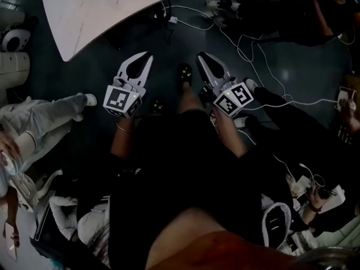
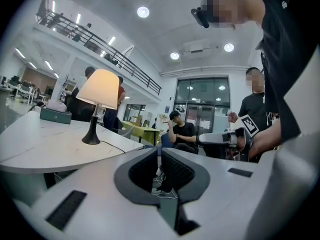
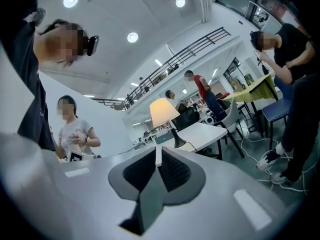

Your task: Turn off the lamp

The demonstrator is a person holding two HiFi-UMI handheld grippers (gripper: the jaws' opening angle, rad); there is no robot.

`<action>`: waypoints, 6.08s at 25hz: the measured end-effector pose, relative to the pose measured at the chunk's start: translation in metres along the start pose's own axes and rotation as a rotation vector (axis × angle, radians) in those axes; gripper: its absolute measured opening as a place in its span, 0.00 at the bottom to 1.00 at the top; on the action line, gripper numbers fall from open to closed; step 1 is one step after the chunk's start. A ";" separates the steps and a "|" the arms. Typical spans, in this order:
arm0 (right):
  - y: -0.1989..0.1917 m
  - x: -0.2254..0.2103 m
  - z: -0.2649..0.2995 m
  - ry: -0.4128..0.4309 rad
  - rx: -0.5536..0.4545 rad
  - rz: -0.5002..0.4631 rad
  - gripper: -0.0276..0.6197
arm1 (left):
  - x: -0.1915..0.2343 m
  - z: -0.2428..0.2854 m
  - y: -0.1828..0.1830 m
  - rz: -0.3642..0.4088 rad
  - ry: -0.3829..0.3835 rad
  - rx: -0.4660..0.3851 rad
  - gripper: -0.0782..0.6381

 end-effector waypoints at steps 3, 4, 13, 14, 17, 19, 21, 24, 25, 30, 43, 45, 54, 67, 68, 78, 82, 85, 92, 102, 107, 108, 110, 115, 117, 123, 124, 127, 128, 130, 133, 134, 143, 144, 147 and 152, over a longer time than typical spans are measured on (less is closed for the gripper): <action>0.002 -0.021 0.021 0.034 0.034 -0.006 0.06 | 0.004 0.019 0.001 -0.038 0.026 0.003 0.12; 0.002 -0.029 0.028 0.043 0.045 -0.007 0.06 | 0.006 0.024 0.001 -0.039 0.033 0.004 0.12; 0.007 -0.089 0.096 0.131 0.151 -0.074 0.08 | 0.038 0.082 -0.014 -0.027 0.078 -0.034 0.15; 0.006 -0.094 0.103 0.139 0.163 -0.081 0.08 | 0.040 0.087 -0.016 -0.035 0.085 -0.025 0.19; 0.004 -0.104 0.127 0.166 0.195 -0.106 0.09 | 0.050 0.102 -0.023 -0.022 0.110 0.011 0.21; -0.001 -0.108 0.145 0.183 0.219 -0.133 0.09 | 0.057 0.108 -0.028 0.006 0.106 0.032 0.21; -0.006 -0.114 0.160 0.201 0.248 -0.154 0.09 | 0.062 0.114 -0.035 0.000 0.120 0.041 0.21; -0.012 -0.122 0.182 0.230 0.270 -0.178 0.14 | 0.069 0.121 -0.038 -0.024 0.162 0.027 0.21; -0.013 -0.125 0.188 0.235 0.276 -0.186 0.14 | 0.071 0.123 -0.039 -0.025 0.169 0.024 0.21; -0.025 -0.136 0.212 0.241 0.316 -0.209 0.17 | 0.076 0.126 -0.054 -0.047 0.224 0.013 0.21; -0.058 -0.150 0.267 0.260 0.365 -0.235 0.17 | 0.092 0.116 -0.092 -0.091 0.312 0.017 0.21; -0.062 -0.152 0.271 0.261 0.369 -0.233 0.17 | 0.093 0.114 -0.097 -0.091 0.327 0.016 0.21; -0.070 -0.157 0.288 0.291 0.379 -0.212 0.17 | 0.107 0.125 -0.112 -0.104 0.330 0.026 0.21; -0.054 -0.157 0.281 0.405 0.390 -0.066 0.06 | 0.117 0.149 -0.132 -0.118 0.309 0.062 0.21; -0.053 -0.155 0.281 0.412 0.388 -0.051 0.06 | 0.120 0.151 -0.133 -0.115 0.306 0.061 0.21; -0.040 -0.147 0.282 0.459 0.369 0.092 0.06 | 0.147 0.182 -0.128 -0.055 0.259 0.080 0.21; -0.037 -0.145 0.283 0.481 0.358 0.144 0.06 | 0.150 0.191 -0.127 -0.051 0.231 0.086 0.21; -0.035 -0.144 0.284 0.494 0.352 0.176 0.06 | 0.149 0.196 -0.126 -0.043 0.206 0.083 0.21; -0.034 -0.147 0.286 0.497 0.350 0.254 0.06 | 0.152 0.199 -0.125 -0.021 0.236 0.075 0.20; -0.031 -0.148 0.283 0.483 0.300 0.179 0.06 | 0.149 0.198 -0.122 -0.004 0.264 0.078 0.14; -0.029 -0.143 0.282 0.482 0.301 0.099 0.06 | 0.151 0.191 -0.116 -0.009 0.292 0.038 0.14; -0.029 -0.145 0.281 0.479 0.297 0.092 0.06 | 0.152 0.192 -0.114 -0.007 0.295 0.034 0.14; -0.024 -0.153 0.276 0.467 0.284 0.079 0.07 | 0.149 0.198 -0.109 -0.008 0.292 0.022 0.14; -0.019 -0.178 0.262 0.367 0.254 0.048 0.09 | 0.141 0.207 -0.096 -0.033 0.275 -0.044 0.14; -0.028 -0.183 0.258 0.334 0.275 0.028 0.11 | 0.142 0.204 -0.091 -0.031 0.278 -0.053 0.14; -0.058 -0.189 0.255 0.272 0.345 0.006 0.13 | 0.144 0.197 -0.084 -0.026 0.293 -0.066 0.14; -0.063 -0.189 0.255 0.266 0.353 0.005 0.14 | 0.145 0.197 -0.084 -0.027 0.294 -0.067 0.14; -0.075 -0.187 0.253 0.266 0.385 -0.007 0.18 | 0.142 0.196 -0.081 -0.035 0.290 -0.076 0.14; -0.079 -0.185 0.252 0.268 0.396 -0.011 0.21 | 0.140 0.197 -0.080 -0.034 0.287 -0.080 0.14; -0.084 -0.179 0.250 0.273 0.412 -0.015 0.25 | 0.136 0.198 -0.077 -0.029 0.277 -0.087 0.14; -0.092 -0.175 0.251 0.261 0.416 -0.004 0.25 | 0.134 0.201 -0.074 -0.039 0.253 -0.101 0.14; -0.093 -0.175 0.253 0.253 0.414 0.005 0.25 | 0.134 0.202 -0.074 -0.046 0.243 -0.107 0.14; -0.096 -0.185 0.258 0.208 0.409 0.070 0.21 | 0.130 0.203 -0.076 -0.066 0.193 -0.129 0.14; -0.095 -0.185 0.258 0.214 0.407 0.067 0.19 | 0.130 0.203 -0.076 -0.065 0.192 -0.127 0.14; -0.095 -0.183 0.258 0.224 0.409 0.051 0.15 | 0.130 0.202 -0.078 -0.049 0.181 -0.114 0.14; -0.096 -0.181 0.254 0.240 0.420 0.054 0.14 | 0.128 0.201 -0.078 -0.020 0.164 -0.100 0.14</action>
Point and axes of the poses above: the fingertips, and each gripper's own axes: z forward along the fingers, x to its left, y out of its top, the point moved 7 cm from there along -z, backward along the fingers, and after that the axes turned 10 degrees about -y, right-handed, at the moved point
